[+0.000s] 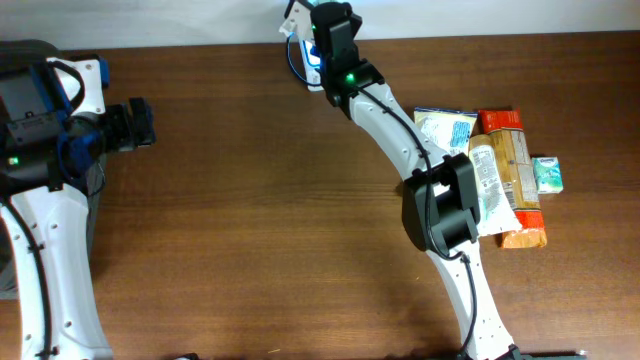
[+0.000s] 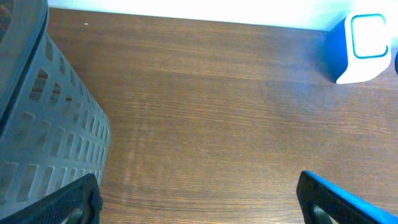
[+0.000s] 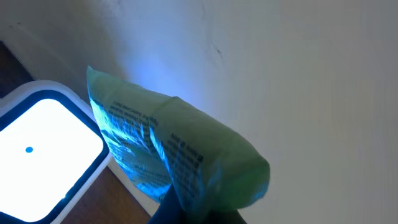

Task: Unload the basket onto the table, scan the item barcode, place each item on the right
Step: 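Carry the large Kleenex pack right and drop it on the pile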

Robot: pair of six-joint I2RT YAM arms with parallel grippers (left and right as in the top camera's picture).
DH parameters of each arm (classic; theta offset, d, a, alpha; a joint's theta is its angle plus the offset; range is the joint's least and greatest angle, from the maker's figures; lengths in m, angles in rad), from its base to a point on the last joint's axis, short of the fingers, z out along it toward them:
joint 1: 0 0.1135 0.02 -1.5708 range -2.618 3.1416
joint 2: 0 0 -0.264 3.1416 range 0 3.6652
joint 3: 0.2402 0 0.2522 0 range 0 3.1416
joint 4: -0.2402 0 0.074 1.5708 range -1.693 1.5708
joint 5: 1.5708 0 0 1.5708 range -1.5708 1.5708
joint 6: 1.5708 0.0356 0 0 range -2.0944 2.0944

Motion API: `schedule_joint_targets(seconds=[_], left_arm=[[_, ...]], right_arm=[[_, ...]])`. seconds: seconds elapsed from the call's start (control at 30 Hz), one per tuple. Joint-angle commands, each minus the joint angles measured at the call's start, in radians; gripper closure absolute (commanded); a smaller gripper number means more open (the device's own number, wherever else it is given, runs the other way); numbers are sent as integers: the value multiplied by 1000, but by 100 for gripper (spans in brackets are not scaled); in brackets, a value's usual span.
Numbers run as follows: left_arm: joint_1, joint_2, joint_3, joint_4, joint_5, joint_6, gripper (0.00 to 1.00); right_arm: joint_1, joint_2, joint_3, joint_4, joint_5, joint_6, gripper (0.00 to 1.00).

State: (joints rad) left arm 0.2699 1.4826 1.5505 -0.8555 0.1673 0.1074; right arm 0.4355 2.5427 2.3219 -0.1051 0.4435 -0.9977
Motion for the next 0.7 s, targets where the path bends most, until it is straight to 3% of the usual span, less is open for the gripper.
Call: schedule_joint_targets(seconds=[0.0,0.4,0.5,0.6,0.67], left_arm=[[3,-13,14,2,0,-10,1],[3,-13,14,2,0,-10,1],[3,-13,14,2,0,-10,1],[3,-13,14,2,0,-10,1],[3,-13,14,2,0,-10,1]], right_arm=[[11,0,4,-51,19,11,96],[23,-58,5,-11,60,14,96],[21,-183,5,-123,49,252,96],[22,-341,5,-401,-59,427,96],[22,-481,5,-633,-103,739,96]])
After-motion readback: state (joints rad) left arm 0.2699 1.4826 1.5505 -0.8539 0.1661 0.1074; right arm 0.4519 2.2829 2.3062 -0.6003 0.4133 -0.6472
